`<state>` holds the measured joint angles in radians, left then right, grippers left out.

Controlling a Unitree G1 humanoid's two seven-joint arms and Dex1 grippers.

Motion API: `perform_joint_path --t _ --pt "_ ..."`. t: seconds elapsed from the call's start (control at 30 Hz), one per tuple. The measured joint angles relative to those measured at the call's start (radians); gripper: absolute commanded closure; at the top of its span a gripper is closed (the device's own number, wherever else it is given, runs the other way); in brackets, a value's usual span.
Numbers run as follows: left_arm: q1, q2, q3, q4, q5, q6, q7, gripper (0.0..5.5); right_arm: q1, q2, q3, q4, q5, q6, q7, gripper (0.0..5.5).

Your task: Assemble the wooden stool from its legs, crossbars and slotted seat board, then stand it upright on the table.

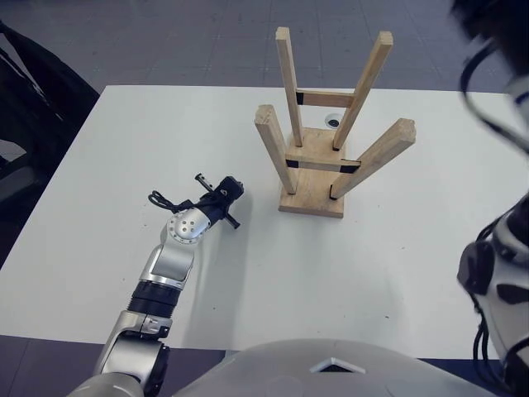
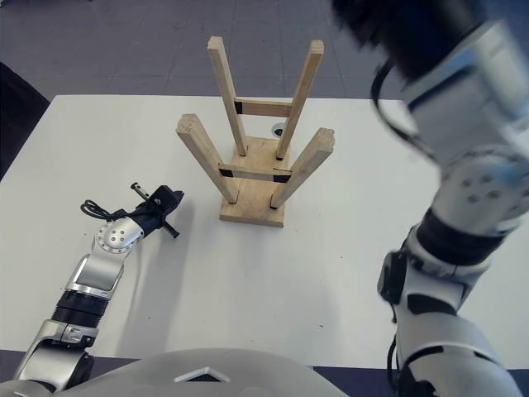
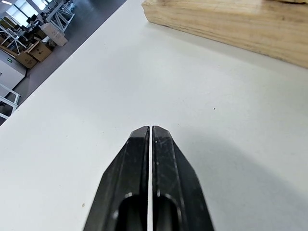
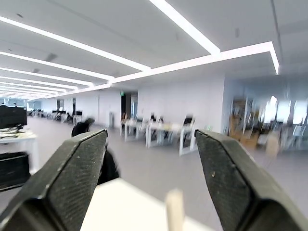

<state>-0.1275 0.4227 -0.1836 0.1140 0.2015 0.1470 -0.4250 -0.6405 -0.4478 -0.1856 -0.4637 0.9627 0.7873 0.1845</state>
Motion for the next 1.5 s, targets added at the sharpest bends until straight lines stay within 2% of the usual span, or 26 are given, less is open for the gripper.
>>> perform_joint_path --t 0.07,0.17,0.23,0.43,0.6,0.77,0.83,0.93,1.03,1.13,1.27,1.37,1.5 --pt "0.002 0.0 -0.001 0.001 0.0 0.0 0.0 5.4 0.21 0.045 0.126 -0.02 -0.052 -0.068 0.066 2.15" --pt "0.002 -0.002 -0.006 0.0 0.0 0.001 -0.003 5.4 0.289 0.045 0.224 -0.079 -0.127 -0.185 0.132 2.15" --pt "0.008 -0.002 -0.01 0.0 0.0 0.001 -0.01 5.4 0.284 0.048 0.235 -0.072 -0.14 -0.196 0.145 2.15" --pt "0.012 -0.012 -0.015 -0.001 0.0 0.004 -0.01 5.4 0.086 0.048 0.093 0.022 0.001 -0.06 0.033 2.15" --pt "0.015 -0.022 -0.015 -0.001 0.0 0.004 -0.001 5.4 -0.227 0.029 -0.055 -0.038 0.21 -0.056 -0.131 2.15" --pt "0.016 -0.023 -0.015 -0.001 0.0 0.004 0.002 5.4 -0.289 -0.007 -0.122 -0.006 0.207 -0.096 -0.182 2.15" --pt "0.02 -0.023 -0.014 -0.002 0.0 0.004 0.002 5.4 -0.132 0.003 -0.051 0.005 0.153 -0.084 -0.145 2.15" --pt "0.021 -0.023 -0.012 -0.009 -0.002 0.001 0.002 5.4 0.19 -0.009 0.173 -0.005 0.005 -0.116 -0.012 2.15" --pt "0.027 -0.024 -0.014 -0.009 -0.001 0.002 0.002 5.4 0.297 -0.112 0.251 -0.039 -0.167 -0.283 0.093 2.15" --pt "0.054 -0.03 -0.018 -0.017 -0.001 0.003 0.002 5.4 0.299 -0.117 0.277 -0.008 -0.225 -0.346 0.144 2.15" --pt "0.058 -0.04 -0.032 -0.037 0.001 0.013 0.002 5.4 0.223 -0.083 0.231 0.08 -0.193 -0.233 0.103 2.15" --pt "0.055 -0.041 -0.034 -0.047 -0.001 0.011 0.002 5.4 0.188 -0.018 0.169 0.02 -0.058 -0.159 0.035 2.15" --pt "0.052 -0.041 -0.034 -0.047 -0.001 0.017 0.001 5.4 0.021 0.014 0.041 -0.025 0.071 -0.148 -0.072 2.15"
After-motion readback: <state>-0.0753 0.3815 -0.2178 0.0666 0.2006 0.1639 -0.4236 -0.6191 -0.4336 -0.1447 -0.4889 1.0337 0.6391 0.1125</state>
